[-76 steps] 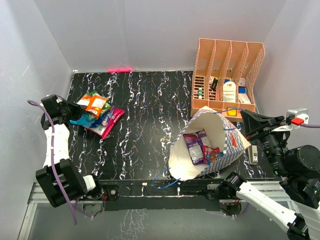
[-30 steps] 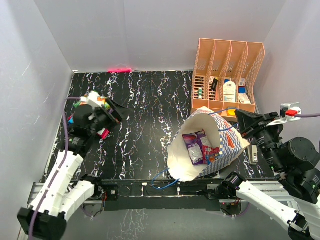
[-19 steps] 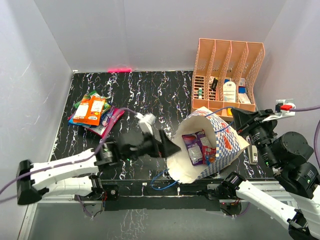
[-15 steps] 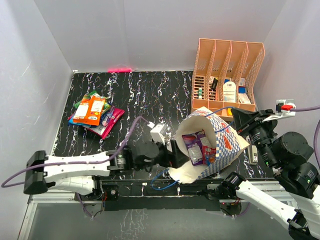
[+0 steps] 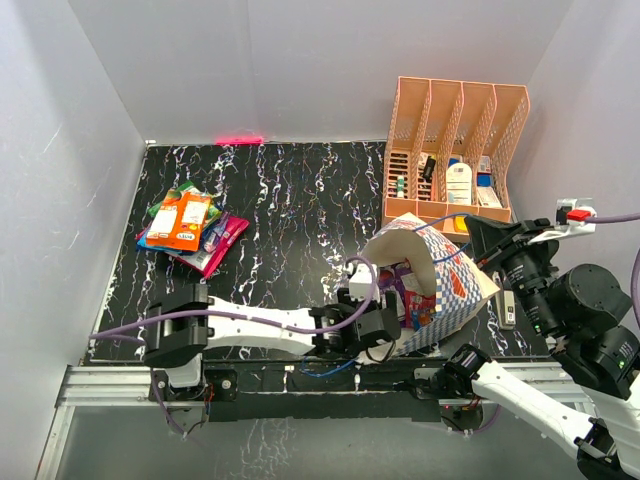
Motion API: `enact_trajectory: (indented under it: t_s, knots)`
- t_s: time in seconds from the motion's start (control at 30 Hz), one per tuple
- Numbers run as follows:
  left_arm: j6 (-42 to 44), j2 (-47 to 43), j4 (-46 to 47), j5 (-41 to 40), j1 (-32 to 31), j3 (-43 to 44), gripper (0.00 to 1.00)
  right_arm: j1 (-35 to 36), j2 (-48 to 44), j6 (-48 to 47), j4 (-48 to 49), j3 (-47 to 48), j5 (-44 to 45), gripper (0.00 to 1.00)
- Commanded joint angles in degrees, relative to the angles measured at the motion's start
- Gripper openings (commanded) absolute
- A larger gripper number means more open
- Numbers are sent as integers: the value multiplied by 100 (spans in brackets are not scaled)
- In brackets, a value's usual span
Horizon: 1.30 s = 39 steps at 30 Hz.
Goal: Take the snacks out of the paper bag
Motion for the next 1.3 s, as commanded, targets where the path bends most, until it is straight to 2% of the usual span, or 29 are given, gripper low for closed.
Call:
enact_trajectory:
  t_s: [0.0,0.2,0.33,0.43,0.5,0.63,0.73,0.83,0.97,1.13,1.27]
  knots:
    - [192,366,52,-751,45,309,66,24,102,-27,294,183,-82,7]
    - [195,1057,181,-558,280,672,55,29,144,-57,305,217,-153,7]
    - [430,1392,402,-693,326,843,52,25,140,-76,321,185,-181,7]
    - [496,1604,432,-733,405,1008,54,22,117,-94,346,174,-196,7]
    - [258,1686,343,-672,525,1003,62,24,120,-114,341,182,-201,7]
    - [548,1822,912,-487,700,865,60,29,105,-152,315,178,-187,7]
    - [821,1969,1319,-489,739,823,54,28,80,-159,323,157,-206,7]
    - [1061,2113,1654,-456,822,788,43,27,78,-152,323,165,-209,7]
    - [1515,2100,2054,-579,840,644,25,29,16,-154,293,139,-202,7]
    - [1933,1486,2345,-181,836,186,0,26,-78,-154,165,91,-150,7]
    - [2136,763,2403,256,835,-173,0,29,-179,-159,109,-28,-135,7]
